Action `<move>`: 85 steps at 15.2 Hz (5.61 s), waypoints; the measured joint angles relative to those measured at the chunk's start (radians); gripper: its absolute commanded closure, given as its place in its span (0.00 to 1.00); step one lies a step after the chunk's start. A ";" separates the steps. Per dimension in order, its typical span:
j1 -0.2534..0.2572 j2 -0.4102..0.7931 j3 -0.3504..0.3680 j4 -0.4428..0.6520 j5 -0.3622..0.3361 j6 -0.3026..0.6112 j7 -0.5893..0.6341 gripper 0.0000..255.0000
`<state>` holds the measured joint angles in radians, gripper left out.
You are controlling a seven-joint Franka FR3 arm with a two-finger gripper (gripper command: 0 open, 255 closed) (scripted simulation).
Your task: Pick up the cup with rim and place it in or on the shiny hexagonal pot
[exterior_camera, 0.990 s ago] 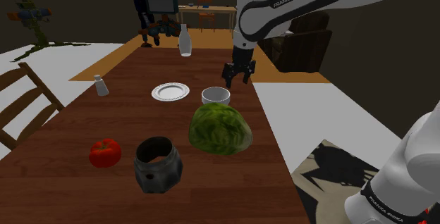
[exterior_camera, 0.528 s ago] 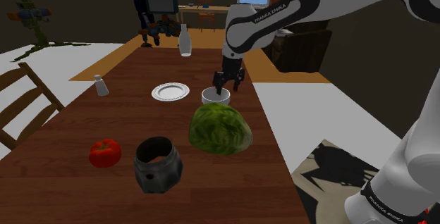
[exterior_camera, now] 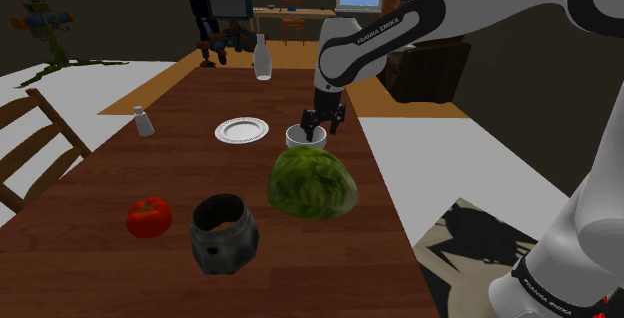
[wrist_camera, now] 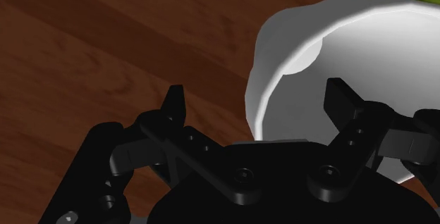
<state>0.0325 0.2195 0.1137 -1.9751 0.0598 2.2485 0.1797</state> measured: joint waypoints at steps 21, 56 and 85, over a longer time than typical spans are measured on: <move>-0.001 -0.038 0.001 0.047 0.001 -0.084 0.004 1.00; 0.054 -0.138 0.048 0.324 -0.006 -0.455 0.129 1.00; 0.336 0.001 0.245 0.458 -0.109 -0.440 0.618 1.00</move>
<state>0.3682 0.2208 0.3588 -1.5168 -0.0489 1.8087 0.7982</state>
